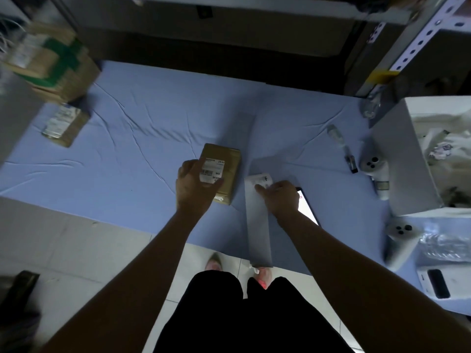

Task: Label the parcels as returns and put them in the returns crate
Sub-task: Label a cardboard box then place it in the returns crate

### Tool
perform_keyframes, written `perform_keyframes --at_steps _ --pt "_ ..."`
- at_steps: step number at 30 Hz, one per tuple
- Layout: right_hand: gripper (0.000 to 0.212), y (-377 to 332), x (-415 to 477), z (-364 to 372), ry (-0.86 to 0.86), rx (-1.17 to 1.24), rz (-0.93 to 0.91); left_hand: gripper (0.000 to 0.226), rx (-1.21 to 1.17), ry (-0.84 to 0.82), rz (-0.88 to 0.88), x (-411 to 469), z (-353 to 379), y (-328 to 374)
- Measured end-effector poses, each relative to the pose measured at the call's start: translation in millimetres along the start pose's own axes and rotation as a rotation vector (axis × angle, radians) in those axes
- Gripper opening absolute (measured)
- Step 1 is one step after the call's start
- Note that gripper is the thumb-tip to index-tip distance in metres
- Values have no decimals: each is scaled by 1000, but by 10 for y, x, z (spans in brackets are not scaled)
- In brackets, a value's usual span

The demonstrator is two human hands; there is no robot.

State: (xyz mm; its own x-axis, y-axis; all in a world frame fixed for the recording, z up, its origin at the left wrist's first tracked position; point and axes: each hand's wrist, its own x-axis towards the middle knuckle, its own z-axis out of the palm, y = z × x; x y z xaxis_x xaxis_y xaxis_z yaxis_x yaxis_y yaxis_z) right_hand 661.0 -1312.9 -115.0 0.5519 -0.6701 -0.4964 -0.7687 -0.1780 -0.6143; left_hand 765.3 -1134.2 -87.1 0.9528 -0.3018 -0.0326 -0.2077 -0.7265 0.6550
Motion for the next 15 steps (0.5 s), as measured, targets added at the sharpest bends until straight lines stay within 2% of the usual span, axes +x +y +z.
perform_keyframes --at_steps 4,7,8,10,11,13,15 --pt "33 57 47 48 -90 266 122 56 -57 -24 48 25 66 77" --pt "37 131 14 48 -159 439 143 40 -24 -76 180 37 139 165" --pt "33 156 -3 40 -178 456 128 34 3 -131 229 23 180 219" --pt "9 221 -50 0 -185 445 96 26 49 -200 347 -1 296 297" --pt "11 252 -75 -19 -186 424 88 24 41 -227 389 -12 366 315" --pt "30 318 -120 -37 -202 393 67 23 25 -304 431 -58 486 354" --pt "28 366 -151 -52 -222 381 46 22 33 -386 472 -103 627 358"
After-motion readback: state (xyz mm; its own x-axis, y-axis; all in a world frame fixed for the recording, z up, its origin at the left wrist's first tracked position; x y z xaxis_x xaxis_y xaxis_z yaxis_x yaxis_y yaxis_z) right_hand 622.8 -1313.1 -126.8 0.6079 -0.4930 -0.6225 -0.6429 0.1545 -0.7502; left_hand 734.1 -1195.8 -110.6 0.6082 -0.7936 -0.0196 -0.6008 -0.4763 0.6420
